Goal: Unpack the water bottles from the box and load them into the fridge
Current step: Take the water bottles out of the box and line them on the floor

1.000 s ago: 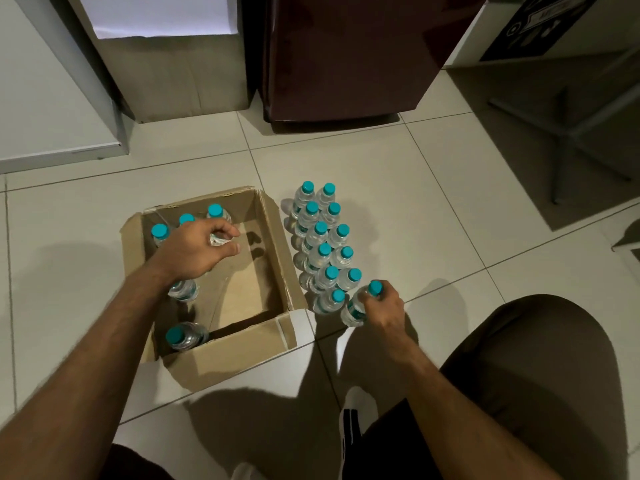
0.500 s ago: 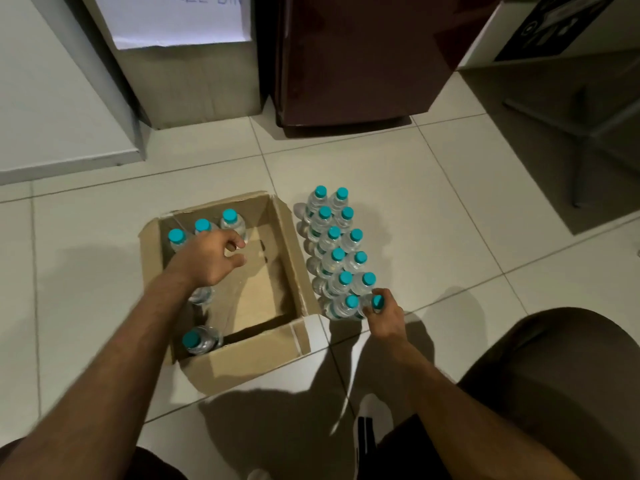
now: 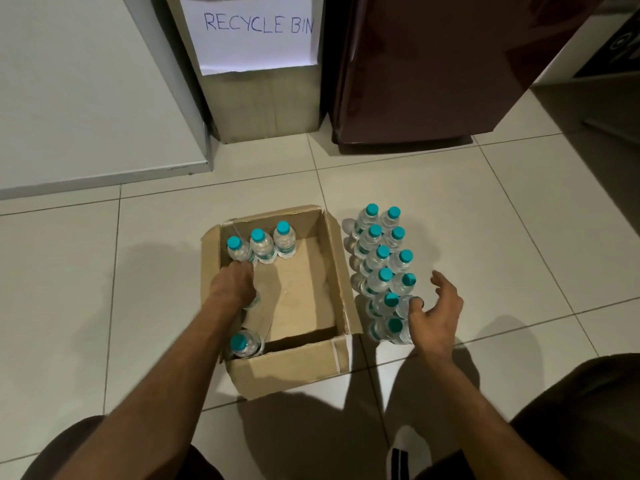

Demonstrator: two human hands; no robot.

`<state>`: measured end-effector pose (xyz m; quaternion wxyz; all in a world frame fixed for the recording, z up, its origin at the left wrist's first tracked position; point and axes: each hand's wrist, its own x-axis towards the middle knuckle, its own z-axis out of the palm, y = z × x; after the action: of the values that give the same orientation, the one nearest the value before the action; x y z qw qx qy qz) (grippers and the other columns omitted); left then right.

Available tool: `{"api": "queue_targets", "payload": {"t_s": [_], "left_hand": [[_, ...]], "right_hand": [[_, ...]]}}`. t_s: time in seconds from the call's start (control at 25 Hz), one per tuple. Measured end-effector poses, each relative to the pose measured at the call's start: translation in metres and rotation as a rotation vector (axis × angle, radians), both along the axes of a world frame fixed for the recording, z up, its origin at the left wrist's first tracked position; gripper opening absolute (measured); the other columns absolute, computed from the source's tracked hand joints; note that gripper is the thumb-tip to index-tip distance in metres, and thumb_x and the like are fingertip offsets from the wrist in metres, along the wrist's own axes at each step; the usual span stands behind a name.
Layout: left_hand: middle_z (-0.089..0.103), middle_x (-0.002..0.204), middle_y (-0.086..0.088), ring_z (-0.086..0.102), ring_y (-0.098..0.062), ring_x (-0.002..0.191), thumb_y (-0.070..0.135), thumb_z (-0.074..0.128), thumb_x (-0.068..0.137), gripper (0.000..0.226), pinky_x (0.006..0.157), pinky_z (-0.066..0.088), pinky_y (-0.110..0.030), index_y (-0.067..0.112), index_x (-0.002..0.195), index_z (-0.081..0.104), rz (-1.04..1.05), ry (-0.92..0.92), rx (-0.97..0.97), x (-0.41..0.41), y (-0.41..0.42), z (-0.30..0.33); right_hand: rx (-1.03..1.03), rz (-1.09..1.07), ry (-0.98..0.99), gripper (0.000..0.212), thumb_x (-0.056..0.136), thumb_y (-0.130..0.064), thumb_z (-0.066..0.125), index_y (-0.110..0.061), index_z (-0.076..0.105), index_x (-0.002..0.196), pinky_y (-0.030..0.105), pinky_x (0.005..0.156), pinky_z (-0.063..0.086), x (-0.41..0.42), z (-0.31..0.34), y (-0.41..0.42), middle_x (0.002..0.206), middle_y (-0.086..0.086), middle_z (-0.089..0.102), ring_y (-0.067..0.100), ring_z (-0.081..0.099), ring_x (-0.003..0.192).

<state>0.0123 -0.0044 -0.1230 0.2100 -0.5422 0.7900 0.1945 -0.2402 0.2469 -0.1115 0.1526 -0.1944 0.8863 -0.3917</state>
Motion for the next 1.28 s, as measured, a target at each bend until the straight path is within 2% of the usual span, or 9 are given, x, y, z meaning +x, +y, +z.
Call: {"api": "queue_targets", "payload": {"t_s": [0.16,0.32,0.4,0.48,0.6,0.8,0.92,1.12,1.28], "left_hand": [[0.063,0.108,-0.004,0.06,-0.02,0.093,0.009,0.074,0.081,0.028,0.082,0.055,-0.035,0.021,0.1,0.058,0.034,0.161,0.019,0.005,0.0,-0.001],[0.06,0.1,0.001,0.059,-0.016,0.088,0.006,0.079,0.078,0.035,0.076,0.05,-0.029,0.024,0.1,0.058,0.059,0.359,0.11,-0.007,-0.008,0.033],[0.061,0.096,0.002,0.06,-0.016,0.086,0.004,0.081,0.075,0.038,0.08,0.051,-0.03,0.028,0.097,0.061,0.013,0.495,0.179,-0.013,-0.014,0.06],[0.061,0.094,0.005,0.061,-0.011,0.086,0.003,0.082,0.072,0.043,0.077,0.05,-0.023,0.027,0.101,0.063,-0.062,0.622,0.208,-0.017,-0.012,0.088],[0.064,0.095,0.008,0.063,-0.008,0.084,0.01,0.085,0.071,0.049,0.068,0.049,-0.013,0.026,0.112,0.063,-0.105,0.751,0.184,-0.025,0.0,0.118],[0.067,0.1,0.005,0.067,-0.015,0.088,0.015,0.085,0.073,0.048,0.074,0.057,-0.026,0.022,0.115,0.064,-0.125,0.952,0.212,-0.038,0.014,0.124],[0.067,0.105,0.005,0.064,-0.011,0.097,0.015,0.082,0.079,0.039,0.08,0.054,-0.02,0.016,0.114,0.066,-0.111,1.04,0.135,-0.046,0.021,0.12],[0.067,0.11,0.004,0.065,-0.006,0.096,0.023,0.078,0.084,0.043,0.082,0.057,-0.026,0.017,0.124,0.063,-0.119,0.958,0.057,-0.038,0.016,0.096],[0.065,0.121,0.0,0.064,-0.013,0.104,0.029,0.076,0.086,0.051,0.087,0.058,-0.037,0.02,0.132,0.057,-0.121,0.865,0.018,-0.034,0.014,0.082]], "right_hand": [[-0.127,0.213,0.097,0.037,0.095,-0.015,0.056,-0.018,0.053,0.131,0.023,0.1,0.044,0.025,0.013,-0.03,0.131,-0.002,0.052,0.004,0.037,0.122],[-0.135,0.552,-0.054,0.023,0.094,-0.017,0.061,-0.023,0.066,0.116,0.04,0.091,0.054,0.054,0.02,-0.067,0.112,-0.016,0.058,0.004,0.052,0.108],[-0.107,0.679,-0.204,0.031,0.093,-0.015,0.062,-0.026,0.064,0.121,0.041,0.09,0.056,0.064,0.029,-0.086,0.116,-0.012,0.061,0.003,0.057,0.107],[-0.072,0.777,-0.271,0.046,0.089,-0.014,0.065,-0.028,0.057,0.132,0.043,0.099,0.051,0.07,0.036,-0.103,0.128,-0.006,0.06,0.006,0.054,0.117],[-0.053,0.915,-0.267,0.069,0.081,-0.036,0.073,-0.037,0.042,0.143,0.044,0.105,0.045,0.073,0.043,-0.118,0.143,-0.008,0.051,0.01,0.046,0.131],[-0.142,0.812,-0.232,0.059,0.08,-0.046,0.074,-0.034,0.053,0.134,0.046,0.093,0.055,0.071,0.059,-0.118,0.127,-0.009,0.064,0.008,0.06,0.113],[-0.163,0.699,-0.273,0.052,0.087,-0.04,0.071,-0.025,0.056,0.135,0.045,0.093,0.056,0.055,0.067,-0.113,0.128,-0.006,0.064,0.008,0.062,0.111],[-0.32,0.388,-0.261,0.039,0.088,-0.023,0.073,-0.018,0.062,0.124,0.022,0.089,0.053,0.002,0.089,-0.12,0.119,-0.01,0.064,0.003,0.062,0.106],[-0.419,0.218,-0.11,0.028,0.087,-0.026,0.074,-0.016,0.068,0.112,0.026,0.089,0.056,-0.063,0.1,-0.128,0.107,-0.006,0.069,0.009,0.065,0.098]]}}
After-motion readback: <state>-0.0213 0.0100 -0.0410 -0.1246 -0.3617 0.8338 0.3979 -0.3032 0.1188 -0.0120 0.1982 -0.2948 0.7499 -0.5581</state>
